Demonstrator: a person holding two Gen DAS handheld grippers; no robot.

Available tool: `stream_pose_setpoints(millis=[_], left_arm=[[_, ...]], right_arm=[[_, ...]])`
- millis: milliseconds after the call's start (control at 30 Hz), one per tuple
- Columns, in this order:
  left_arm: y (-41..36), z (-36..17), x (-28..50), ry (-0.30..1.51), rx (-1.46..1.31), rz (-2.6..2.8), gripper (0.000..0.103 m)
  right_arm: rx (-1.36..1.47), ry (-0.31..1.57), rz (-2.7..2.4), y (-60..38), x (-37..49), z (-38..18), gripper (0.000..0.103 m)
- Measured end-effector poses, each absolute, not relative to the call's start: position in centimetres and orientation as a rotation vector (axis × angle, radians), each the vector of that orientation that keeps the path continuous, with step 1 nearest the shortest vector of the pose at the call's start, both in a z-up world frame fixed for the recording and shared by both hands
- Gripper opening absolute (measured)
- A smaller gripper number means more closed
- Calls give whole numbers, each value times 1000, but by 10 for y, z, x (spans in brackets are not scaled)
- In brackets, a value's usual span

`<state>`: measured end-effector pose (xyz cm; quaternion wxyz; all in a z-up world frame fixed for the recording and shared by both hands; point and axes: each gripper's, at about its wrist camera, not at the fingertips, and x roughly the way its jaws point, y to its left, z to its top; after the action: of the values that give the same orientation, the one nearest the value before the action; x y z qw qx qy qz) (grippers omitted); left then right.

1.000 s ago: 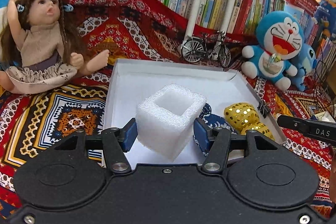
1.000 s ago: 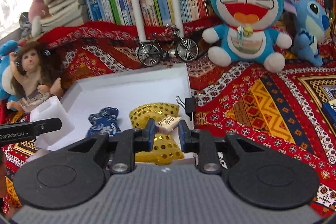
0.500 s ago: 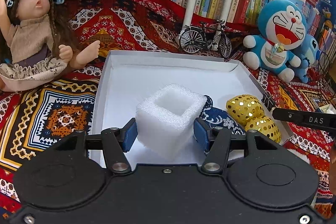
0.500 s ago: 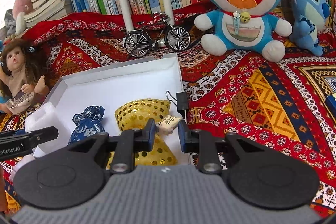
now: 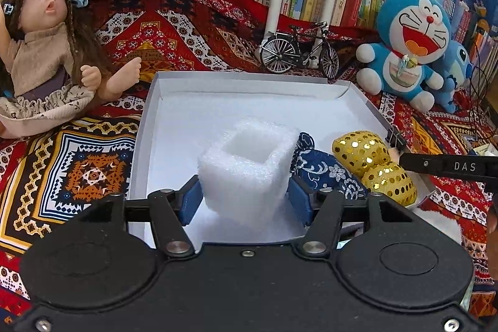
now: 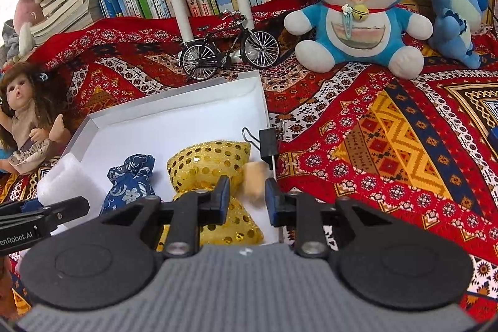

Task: Organize soft objects
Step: 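Lower the foam cube and beige block into the white box and open both tools, then move both open tools back over the remaining soft items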

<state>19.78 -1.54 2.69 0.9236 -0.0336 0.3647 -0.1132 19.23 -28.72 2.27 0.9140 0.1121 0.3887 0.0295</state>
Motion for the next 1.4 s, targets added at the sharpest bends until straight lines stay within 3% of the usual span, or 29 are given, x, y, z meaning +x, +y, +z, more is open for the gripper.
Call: stream_pose_setpoints(millis=[133, 200, 267, 433, 700, 1400], left_arm=[[-12, 33, 192, 721, -73, -224, 78], [-11, 36, 188, 706, -70, -222, 81], [-10, 40, 183, 694, -68, -225, 83], [-6, 50, 165, 657, -71, -246, 91], [-4, 56, 128, 602, -47, -277, 96], [12, 31, 50, 544, 8, -243, 99]], right_arm=[[238, 789, 70, -289, 188, 27, 42], [239, 777, 75, -288, 184, 30, 50], [231, 762, 84, -287, 179, 34, 51], [192, 706, 116, -280, 160, 45, 65], [152, 623, 160, -271, 125, 56, 81], [-20, 528, 146, -238, 45, 27, 99]])
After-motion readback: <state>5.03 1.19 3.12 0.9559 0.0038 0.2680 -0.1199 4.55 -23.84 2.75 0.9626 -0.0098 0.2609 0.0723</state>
